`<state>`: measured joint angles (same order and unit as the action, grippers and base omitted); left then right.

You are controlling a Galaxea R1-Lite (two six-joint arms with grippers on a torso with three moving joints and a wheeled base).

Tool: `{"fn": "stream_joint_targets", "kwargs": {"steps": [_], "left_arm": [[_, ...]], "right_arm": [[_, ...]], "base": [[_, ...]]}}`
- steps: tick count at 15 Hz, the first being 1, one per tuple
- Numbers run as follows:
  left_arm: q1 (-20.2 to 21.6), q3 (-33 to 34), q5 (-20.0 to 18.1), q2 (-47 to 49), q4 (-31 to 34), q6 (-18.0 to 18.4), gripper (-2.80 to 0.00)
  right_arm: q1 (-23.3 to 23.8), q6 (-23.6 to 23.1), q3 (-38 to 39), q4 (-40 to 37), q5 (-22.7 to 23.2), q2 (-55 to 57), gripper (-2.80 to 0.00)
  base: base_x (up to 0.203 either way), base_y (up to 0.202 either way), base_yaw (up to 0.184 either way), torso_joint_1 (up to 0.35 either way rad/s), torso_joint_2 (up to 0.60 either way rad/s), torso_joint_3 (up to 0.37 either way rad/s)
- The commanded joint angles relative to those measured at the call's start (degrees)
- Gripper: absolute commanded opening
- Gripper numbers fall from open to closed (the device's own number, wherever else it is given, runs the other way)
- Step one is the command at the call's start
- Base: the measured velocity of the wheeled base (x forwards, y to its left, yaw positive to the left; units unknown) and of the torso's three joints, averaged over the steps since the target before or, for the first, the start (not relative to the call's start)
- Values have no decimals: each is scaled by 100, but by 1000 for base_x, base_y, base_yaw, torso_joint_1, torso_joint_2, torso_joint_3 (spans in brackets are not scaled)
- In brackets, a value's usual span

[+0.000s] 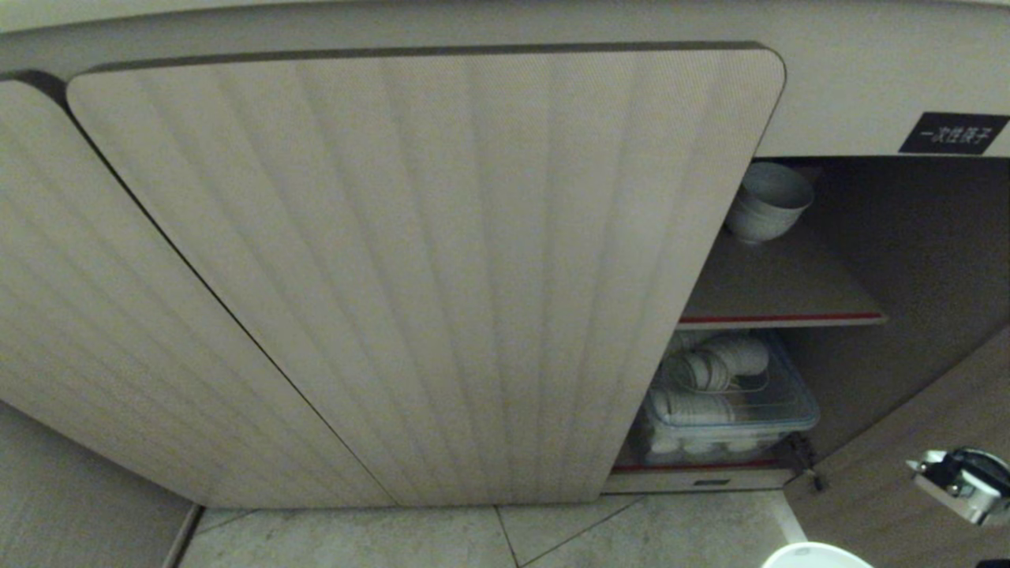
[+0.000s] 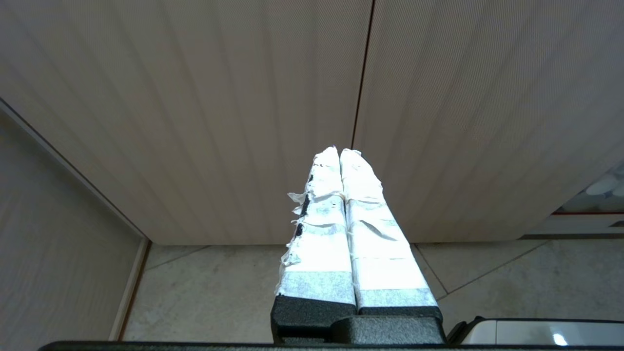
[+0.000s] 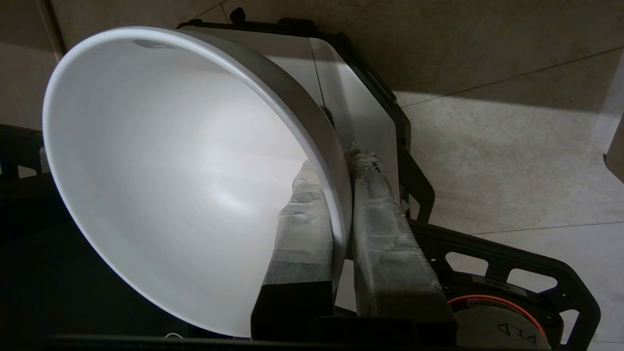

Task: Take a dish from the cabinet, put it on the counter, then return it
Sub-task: Put it back into the cabinet

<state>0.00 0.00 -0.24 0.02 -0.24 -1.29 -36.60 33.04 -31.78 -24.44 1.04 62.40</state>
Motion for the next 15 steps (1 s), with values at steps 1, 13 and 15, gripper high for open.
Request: {"fn": "stream_joint_targets", "kwargs": {"steps": [1,13,15], "left_arm": [[0,0,-2,-2,-2,-3,-280],[0,0,-2,-2,-2,-3,-280],[0,0,-2,-2,-2,-3,-280]], "right_arm": [[3,18,-4,-17,2,9,-280],[194,514,189,248,-155,181,-280],[289,730,190,375,-156,278,-280]], "base": [[0,0,0,0,0,0],[0,0,0,0,0,0],[0,0,0,0,0,0]]}}
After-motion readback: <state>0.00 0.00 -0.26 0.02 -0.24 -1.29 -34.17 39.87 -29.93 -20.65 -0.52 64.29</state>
